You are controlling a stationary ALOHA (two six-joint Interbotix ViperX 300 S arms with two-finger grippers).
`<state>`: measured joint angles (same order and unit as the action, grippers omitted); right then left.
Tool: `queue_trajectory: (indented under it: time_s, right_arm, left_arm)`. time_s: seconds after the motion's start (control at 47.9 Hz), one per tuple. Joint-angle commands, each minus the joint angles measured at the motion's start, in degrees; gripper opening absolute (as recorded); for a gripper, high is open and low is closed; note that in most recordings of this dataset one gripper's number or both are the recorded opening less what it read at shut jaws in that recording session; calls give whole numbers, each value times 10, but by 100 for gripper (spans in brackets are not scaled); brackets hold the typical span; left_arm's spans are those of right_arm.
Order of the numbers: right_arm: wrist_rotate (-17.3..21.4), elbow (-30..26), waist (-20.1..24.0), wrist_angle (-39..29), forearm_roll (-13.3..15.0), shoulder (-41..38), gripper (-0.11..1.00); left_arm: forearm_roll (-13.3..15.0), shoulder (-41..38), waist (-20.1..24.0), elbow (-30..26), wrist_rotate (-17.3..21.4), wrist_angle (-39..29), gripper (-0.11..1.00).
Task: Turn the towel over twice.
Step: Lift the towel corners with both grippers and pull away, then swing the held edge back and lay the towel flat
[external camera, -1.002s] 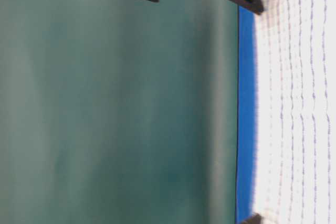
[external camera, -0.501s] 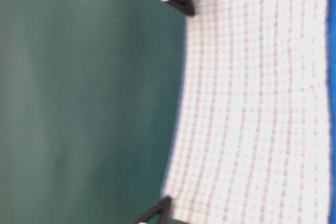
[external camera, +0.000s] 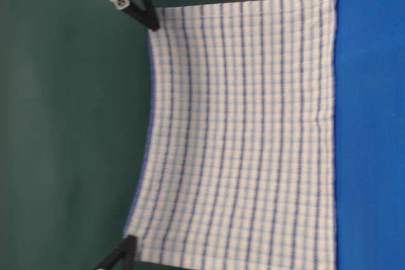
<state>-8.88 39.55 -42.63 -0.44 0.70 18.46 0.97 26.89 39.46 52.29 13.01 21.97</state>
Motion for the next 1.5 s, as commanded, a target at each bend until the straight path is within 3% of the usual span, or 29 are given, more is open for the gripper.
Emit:
queue_trajectory:
  time_s: [0.0,0.501,0.689,0.898,1.169,1.336,1.482]
  right_arm:
    - [-1,-22,-3,-4,1,17,3]
    - [-2,-32,38,-108,13,104,3]
    - [2,-22,72,-157,12,119,3]
    - [13,-4,141,-208,4,127,3]
    - [85,52,250,-214,2,144,3]
    - [138,99,316,-200,1,142,3]
    - [184,135,366,-175,2,133,3]
  left_arm:
    - [1,19,2,-15,1,3,2]
    - [1,81,-28,14,0,4,2]
    - [1,83,-57,35,-1,2,2]
    - [1,83,-94,75,-4,-16,2]
    - [1,98,-172,114,-40,-62,2]
    - [2,100,-243,127,-42,-113,2]
    - [3,88,-315,140,-73,-121,2]
